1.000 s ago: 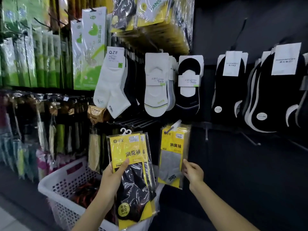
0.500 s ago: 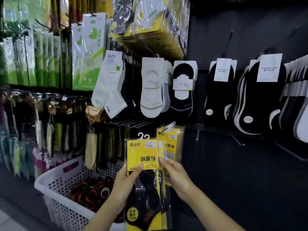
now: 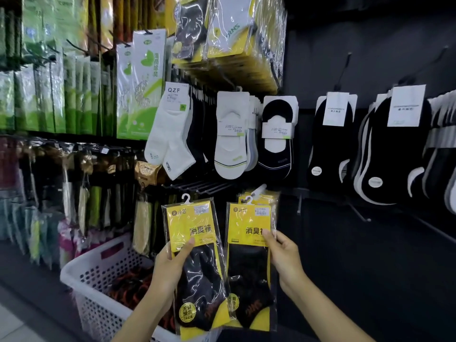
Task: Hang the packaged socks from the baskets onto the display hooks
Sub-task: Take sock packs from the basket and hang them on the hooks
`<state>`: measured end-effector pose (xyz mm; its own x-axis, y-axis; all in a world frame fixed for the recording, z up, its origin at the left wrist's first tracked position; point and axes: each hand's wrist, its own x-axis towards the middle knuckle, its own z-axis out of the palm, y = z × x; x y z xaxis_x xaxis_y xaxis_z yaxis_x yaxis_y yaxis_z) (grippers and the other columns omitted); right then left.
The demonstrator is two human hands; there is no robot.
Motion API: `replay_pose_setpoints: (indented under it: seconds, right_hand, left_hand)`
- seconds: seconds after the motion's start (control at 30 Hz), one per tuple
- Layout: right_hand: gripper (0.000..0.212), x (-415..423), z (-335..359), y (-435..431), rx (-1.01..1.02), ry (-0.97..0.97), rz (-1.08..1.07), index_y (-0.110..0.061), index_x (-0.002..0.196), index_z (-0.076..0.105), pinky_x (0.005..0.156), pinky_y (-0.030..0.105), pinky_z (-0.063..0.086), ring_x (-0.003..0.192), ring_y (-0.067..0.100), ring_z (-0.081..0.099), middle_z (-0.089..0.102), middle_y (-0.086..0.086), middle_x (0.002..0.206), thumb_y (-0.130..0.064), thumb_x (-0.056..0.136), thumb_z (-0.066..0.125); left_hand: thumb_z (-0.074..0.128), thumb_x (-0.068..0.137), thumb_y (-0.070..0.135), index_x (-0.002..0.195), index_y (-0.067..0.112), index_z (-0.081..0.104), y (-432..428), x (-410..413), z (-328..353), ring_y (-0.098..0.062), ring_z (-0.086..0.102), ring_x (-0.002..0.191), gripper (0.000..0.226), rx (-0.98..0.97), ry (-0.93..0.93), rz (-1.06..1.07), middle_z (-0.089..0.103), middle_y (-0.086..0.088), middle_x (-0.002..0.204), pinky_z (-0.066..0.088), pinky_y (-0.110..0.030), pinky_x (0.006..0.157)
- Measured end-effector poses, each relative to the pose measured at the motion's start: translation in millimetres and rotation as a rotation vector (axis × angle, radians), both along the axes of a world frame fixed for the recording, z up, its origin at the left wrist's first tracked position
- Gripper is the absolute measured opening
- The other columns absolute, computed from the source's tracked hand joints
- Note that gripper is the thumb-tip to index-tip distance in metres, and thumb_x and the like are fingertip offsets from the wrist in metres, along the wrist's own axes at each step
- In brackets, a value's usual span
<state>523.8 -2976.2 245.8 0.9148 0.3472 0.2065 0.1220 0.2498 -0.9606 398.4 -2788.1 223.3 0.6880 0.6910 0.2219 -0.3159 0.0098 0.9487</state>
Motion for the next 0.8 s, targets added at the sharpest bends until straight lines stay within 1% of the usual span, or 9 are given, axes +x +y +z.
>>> replay_pose_setpoints:
  seconds: [0.1, 0.17, 0.27, 0.33, 0.4, 0.5, 0.63, 0.73, 0.8]
  right_hand:
    - [0.039, 10, -3, 9, -0.011, 0.023, -0.018, -0.006, 0.123, 0.061, 0.109, 0.046, 0.039, 0.122, 0.025, 0.056, 0.064, 0.011, 0.125, -0.027, 0.092, 0.06]
    - [0.033, 17, -6, 16, -0.025, 0.043, -0.031, -0.006, 0.117, 0.065, 0.108, 0.047, 0.04, 0.121, 0.028, 0.056, 0.064, 0.013, 0.123, -0.026, 0.091, 0.06]
    - [0.029, 28, -9, 28, -0.023, 0.091, -0.075, -0.007, 0.112, 0.066, 0.107, 0.046, 0.042, 0.12, 0.028, 0.057, 0.062, 0.013, 0.125, -0.026, 0.092, 0.061]
    - [0.026, 36, -10, 34, -0.018, 0.116, -0.1, -0.009, 0.109, 0.067, 0.108, 0.046, 0.041, 0.121, 0.028, 0.055, 0.061, 0.012, 0.126, -0.027, 0.092, 0.061]
    - [0.023, 45, -10, 39, -0.025, 0.144, -0.123, -0.011, 0.106, 0.066, 0.109, 0.045, 0.04, 0.122, 0.027, 0.054, 0.061, 0.011, 0.126, -0.028, 0.092, 0.061]
    - [0.038, 58, -11, 41, -0.007, 0.227, -0.154, -0.005, 0.119, 0.063, 0.108, 0.045, 0.04, 0.122, 0.029, 0.055, 0.061, 0.013, 0.126, -0.026, 0.088, 0.066]
    - [0.019, 66, -17, 35, -0.035, 0.28, -0.283, -0.005, 0.098, 0.068, 0.101, 0.042, 0.048, 0.108, 0.028, 0.062, 0.067, 0.015, 0.111, -0.014, 0.083, 0.073]
    - [0.033, 63, -23, 28, -0.026, 0.284, -0.337, -0.002, 0.109, 0.062, 0.091, 0.035, 0.052, 0.09, 0.021, 0.06, 0.063, 0.012, 0.104, -0.016, 0.082, 0.074]
    - [0.035, 50, -21, 24, -0.038, 0.269, -0.251, -0.004, 0.112, 0.061, 0.079, 0.029, 0.053, 0.082, 0.016, 0.058, 0.061, 0.01, 0.101, -0.023, 0.084, 0.071]
  left_hand:
    - [0.069, 0.077, 0.041, 0.13, 0.02, 0.049, 4, 4, 0, -0.007, 0.041, 0.112, 0.06, 0.008, -0.011, -0.001, 0.05, 0.026, 0.099, 0.027, -0.034, 0.102]
    - [0.069, 0.079, 0.039, 0.125, 0.024, 0.051, 4, 5, 2, 0.0, 0.044, 0.096, 0.051, 0.015, -0.014, -0.008, 0.046, 0.032, 0.087, 0.027, -0.03, 0.095]
    - [0.068, 0.078, 0.042, 0.099, 0.04, 0.05, 7, 7, 1, 0.004, 0.045, 0.089, 0.028, 0.019, 0.004, -0.017, 0.049, 0.032, 0.088, 0.028, -0.03, 0.094]
    - [0.068, 0.08, 0.041, 0.094, 0.041, 0.049, 10, 8, -1, 0.011, 0.045, 0.082, 0.023, 0.024, 0.006, -0.014, 0.052, 0.031, 0.089, 0.029, -0.03, 0.093]
    - [0.067, 0.081, 0.04, 0.097, 0.041, 0.052, 13, 10, -3, 0.014, 0.046, 0.084, 0.022, 0.037, 0.008, -0.028, 0.055, 0.029, 0.093, 0.031, -0.027, 0.092]
    - [0.066, 0.082, 0.04, 0.105, 0.036, 0.051, 15, 14, -4, 0.001, 0.049, 0.097, 0.028, 0.054, 0.01, -0.04, 0.054, 0.026, 0.101, 0.031, -0.028, 0.095]
    - [0.066, 0.083, 0.037, 0.102, 0.032, 0.055, 11, 18, -7, 0.0, 0.051, 0.103, 0.022, 0.058, 0.043, -0.051, 0.058, 0.024, 0.104, 0.031, -0.026, 0.093]
    - [0.067, 0.083, 0.037, 0.11, 0.03, 0.06, 4, 20, -9, 0.001, 0.056, 0.102, 0.029, 0.071, 0.064, -0.069, 0.065, 0.015, 0.107, 0.036, -0.025, 0.091]
    - [0.068, 0.081, 0.039, 0.111, 0.029, 0.061, -2, 22, -9, 0.004, 0.056, 0.098, 0.032, 0.079, 0.088, -0.081, 0.066, 0.016, 0.105, 0.039, -0.02, 0.084]
